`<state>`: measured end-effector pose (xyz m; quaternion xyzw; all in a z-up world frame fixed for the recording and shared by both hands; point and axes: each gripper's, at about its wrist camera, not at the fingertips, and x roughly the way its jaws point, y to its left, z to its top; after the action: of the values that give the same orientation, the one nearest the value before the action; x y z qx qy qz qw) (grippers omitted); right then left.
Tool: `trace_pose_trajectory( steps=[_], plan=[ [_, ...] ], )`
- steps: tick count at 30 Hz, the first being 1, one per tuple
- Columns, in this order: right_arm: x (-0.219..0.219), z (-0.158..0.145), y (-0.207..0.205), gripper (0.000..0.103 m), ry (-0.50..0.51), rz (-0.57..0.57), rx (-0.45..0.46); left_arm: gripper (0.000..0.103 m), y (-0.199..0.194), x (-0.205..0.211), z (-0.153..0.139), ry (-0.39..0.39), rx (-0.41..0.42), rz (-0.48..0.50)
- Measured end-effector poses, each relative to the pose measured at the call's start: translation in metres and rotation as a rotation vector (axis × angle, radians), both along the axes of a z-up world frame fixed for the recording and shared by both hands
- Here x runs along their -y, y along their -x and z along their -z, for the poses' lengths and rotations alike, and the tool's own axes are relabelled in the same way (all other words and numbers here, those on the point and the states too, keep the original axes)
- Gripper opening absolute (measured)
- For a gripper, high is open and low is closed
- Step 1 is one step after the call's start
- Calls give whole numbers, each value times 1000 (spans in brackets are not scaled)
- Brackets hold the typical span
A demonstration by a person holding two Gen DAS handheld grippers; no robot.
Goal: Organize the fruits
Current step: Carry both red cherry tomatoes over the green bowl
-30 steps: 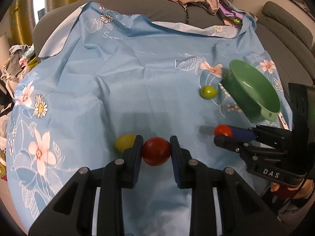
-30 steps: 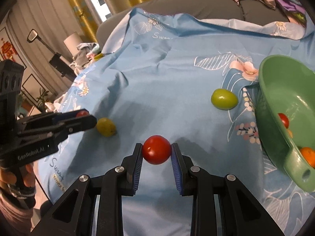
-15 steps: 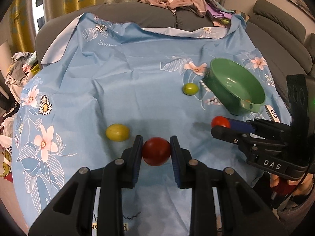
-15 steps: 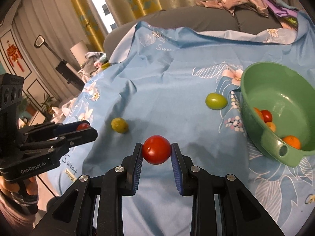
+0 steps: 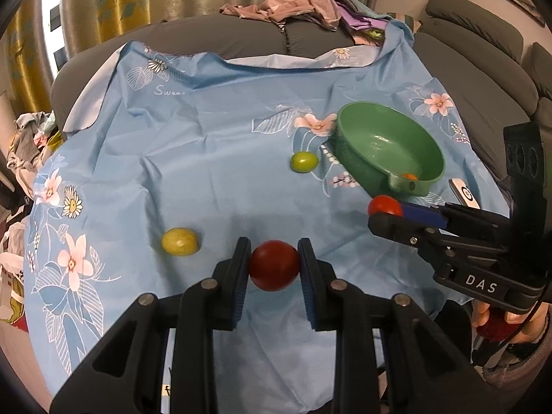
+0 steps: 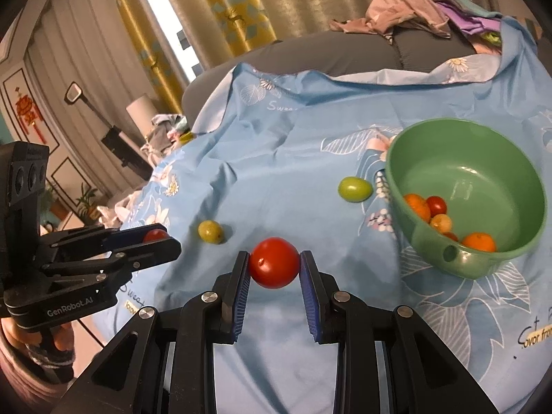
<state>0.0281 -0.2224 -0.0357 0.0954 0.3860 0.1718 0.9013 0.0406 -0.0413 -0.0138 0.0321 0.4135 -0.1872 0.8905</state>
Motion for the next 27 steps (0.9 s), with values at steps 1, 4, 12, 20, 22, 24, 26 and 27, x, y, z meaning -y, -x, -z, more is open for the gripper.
trace_pose_trajectory(
  steps=[1,4,12,20,22,24,26,27],
  plan=[
    [2,-1,1,31,-3,4,4,28,0,2,-1,0,1,3],
    [9,-2,1,31,-11,13,13,28,-2,9,-4,2,7,11],
    [30,-6,2,31,-23,40,35,28,-12,34,-13,5,22,52],
    [62,-9,1,31,-42,100,57,28,-26,67,-20,-13,33,104],
    [70,-10,0,31,-46,116,61,28,-31,77,-20,-19,36,114],
    [77,-9,-2,31,-51,129,65,28,-36,87,-20,-26,36,129],
    [87,-9,-4,31,-56,146,69,28,-41,97,-21,-27,38,147],
    [90,-9,-5,31,-58,152,70,28,-43,101,-21,-29,39,155]
  ],
)
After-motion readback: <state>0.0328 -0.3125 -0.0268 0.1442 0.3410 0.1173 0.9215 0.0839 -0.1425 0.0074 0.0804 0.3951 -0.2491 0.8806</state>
